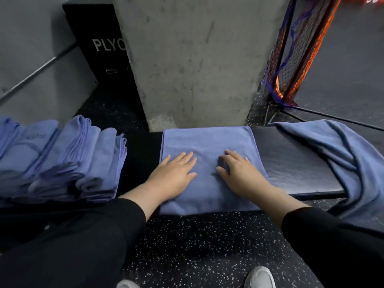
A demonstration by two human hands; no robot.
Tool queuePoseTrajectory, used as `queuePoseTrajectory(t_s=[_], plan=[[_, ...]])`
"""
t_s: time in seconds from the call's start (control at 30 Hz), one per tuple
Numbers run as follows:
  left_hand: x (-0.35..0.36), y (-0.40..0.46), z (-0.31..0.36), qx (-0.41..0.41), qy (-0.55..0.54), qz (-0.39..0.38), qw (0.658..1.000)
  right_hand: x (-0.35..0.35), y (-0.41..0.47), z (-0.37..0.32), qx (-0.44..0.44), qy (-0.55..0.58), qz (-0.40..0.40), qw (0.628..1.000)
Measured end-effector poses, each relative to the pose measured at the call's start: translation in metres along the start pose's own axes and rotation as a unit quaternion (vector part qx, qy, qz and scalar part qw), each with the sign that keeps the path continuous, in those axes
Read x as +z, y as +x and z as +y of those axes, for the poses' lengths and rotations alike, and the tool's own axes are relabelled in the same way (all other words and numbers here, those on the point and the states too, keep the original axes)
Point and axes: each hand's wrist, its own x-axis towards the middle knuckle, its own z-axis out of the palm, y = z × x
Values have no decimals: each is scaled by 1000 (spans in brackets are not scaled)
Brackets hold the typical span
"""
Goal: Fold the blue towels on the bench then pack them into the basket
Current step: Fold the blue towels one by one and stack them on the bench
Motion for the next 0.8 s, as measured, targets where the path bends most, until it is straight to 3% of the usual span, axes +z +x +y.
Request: queuePoseTrajectory(t_s=[0.13, 0.33, 0.4, 0.47, 0.53, 0.63, 0.8], plan=[[-4, 9, -6, -8, -6, -18, 1000, 5, 9, 5, -17, -47, -39, 998], [-9, 33, -17, -26, -77, -2, 997, 0, 33, 8, -18, -58, -22, 998], [-16, 30, -17, -71, -168, 86, 979, 0, 37, 8, -18, -44, -15, 999], [-26, 19, -17, -136, -238, 198, 941, -3, 36, 8, -24, -19, 0, 1000], [-33, 5, -20, -181, -279, 247, 910, -9, 30, 8, -32, 9, 10, 999], [-33, -23, -23, -238, -309, 251, 886, -18, 15, 13, -20, 22, 40, 999], [-19, -61, -17, -265, -277, 178, 906, -25, -23, 32, 75, -18, 73, 994]])
